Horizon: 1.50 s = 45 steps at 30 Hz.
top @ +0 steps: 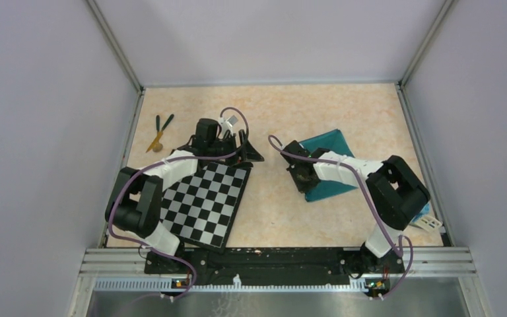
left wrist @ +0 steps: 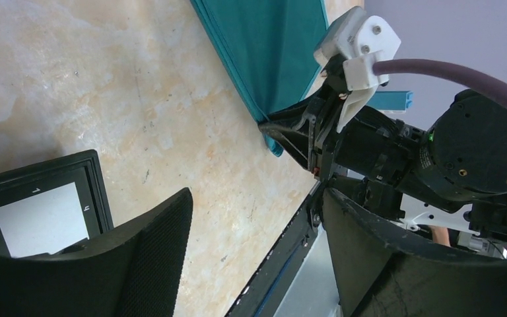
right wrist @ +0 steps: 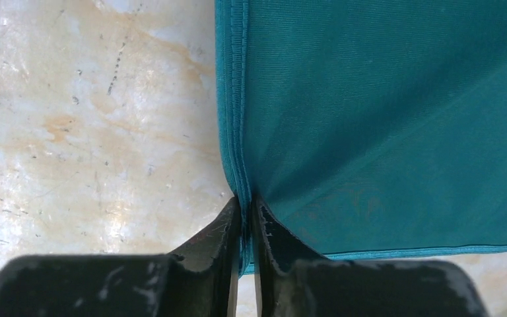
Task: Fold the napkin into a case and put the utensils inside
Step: Pick up the upper triangle-folded napkin from the center of the board.
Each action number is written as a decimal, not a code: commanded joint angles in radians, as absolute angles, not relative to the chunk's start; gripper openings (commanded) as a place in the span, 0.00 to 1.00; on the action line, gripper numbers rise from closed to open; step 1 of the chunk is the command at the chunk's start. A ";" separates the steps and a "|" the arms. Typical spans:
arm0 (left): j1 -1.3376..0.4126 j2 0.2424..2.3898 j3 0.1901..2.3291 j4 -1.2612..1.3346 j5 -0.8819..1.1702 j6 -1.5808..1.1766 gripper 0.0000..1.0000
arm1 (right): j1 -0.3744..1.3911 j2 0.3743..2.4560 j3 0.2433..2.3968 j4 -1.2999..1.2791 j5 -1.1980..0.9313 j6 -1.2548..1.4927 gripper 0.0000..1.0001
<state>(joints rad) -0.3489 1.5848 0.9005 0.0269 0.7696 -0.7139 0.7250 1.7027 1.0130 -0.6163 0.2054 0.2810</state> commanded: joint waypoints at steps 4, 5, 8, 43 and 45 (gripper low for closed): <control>-0.369 1.625 0.852 0.179 0.767 -0.838 0.82 | 0.729 1.717 0.910 -0.449 0.251 0.287 0.00; -0.379 1.638 0.860 0.185 0.755 -0.852 0.84 | 0.730 1.698 0.902 -0.429 0.235 0.278 0.00; -0.431 1.695 0.888 0.201 0.709 -0.938 0.86 | 0.729 1.635 0.882 -0.391 0.184 0.273 0.00; -0.583 2.099 1.124 0.433 0.444 -1.254 0.13 | 0.694 1.421 0.767 -0.290 0.106 0.291 0.00; -0.585 2.093 1.125 0.425 0.458 -1.258 0.07 | 0.709 1.421 0.747 -0.262 0.138 0.291 0.03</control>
<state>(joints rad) -0.5888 2.1365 1.0996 0.4534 0.4622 -1.2942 0.6994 1.4414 0.7773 -0.3359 0.1024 0.2909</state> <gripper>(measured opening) 0.116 0.008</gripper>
